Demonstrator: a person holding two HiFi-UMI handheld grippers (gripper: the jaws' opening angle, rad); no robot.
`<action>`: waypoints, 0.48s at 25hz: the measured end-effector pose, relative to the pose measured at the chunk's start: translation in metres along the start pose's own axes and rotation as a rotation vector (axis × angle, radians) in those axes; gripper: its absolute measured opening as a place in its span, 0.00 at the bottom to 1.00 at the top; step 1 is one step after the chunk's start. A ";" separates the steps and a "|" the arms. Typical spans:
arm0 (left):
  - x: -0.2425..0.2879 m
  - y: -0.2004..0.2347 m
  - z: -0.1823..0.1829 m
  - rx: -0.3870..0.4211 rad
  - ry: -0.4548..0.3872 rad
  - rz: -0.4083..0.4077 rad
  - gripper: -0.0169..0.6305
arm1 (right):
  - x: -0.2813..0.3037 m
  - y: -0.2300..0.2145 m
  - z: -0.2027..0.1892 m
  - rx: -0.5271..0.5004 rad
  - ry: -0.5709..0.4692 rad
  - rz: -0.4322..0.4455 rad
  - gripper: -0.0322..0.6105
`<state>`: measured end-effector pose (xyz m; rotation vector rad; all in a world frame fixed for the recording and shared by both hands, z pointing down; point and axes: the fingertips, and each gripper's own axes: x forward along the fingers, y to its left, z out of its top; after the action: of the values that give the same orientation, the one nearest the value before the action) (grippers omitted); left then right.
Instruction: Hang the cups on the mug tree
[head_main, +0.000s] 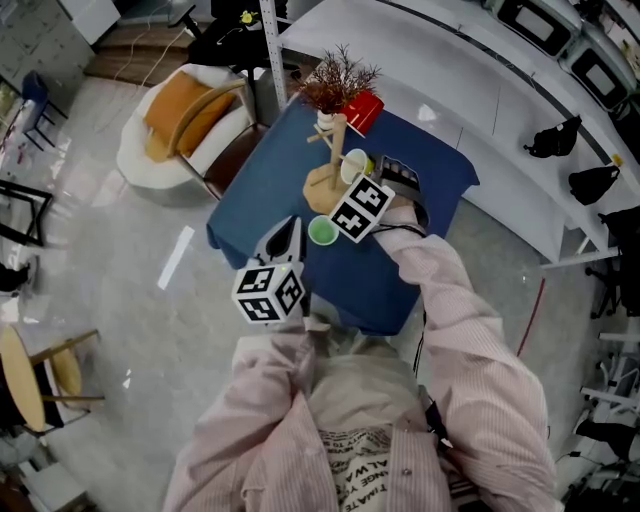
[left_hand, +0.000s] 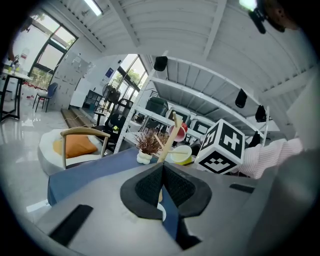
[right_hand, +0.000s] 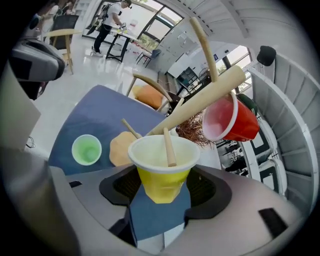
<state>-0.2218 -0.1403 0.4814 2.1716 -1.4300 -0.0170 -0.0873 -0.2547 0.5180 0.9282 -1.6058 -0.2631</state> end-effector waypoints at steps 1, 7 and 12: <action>-0.001 0.002 0.001 0.000 0.000 -0.001 0.02 | 0.000 -0.001 0.001 -0.008 0.008 -0.010 0.48; -0.002 0.015 0.005 -0.004 -0.002 -0.005 0.02 | 0.003 -0.004 0.003 -0.073 0.052 -0.069 0.48; -0.004 0.023 0.007 -0.008 -0.005 -0.012 0.02 | 0.005 -0.003 0.007 -0.147 0.095 -0.117 0.48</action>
<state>-0.2454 -0.1470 0.4847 2.1756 -1.4173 -0.0328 -0.0927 -0.2627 0.5178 0.9087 -1.4281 -0.4071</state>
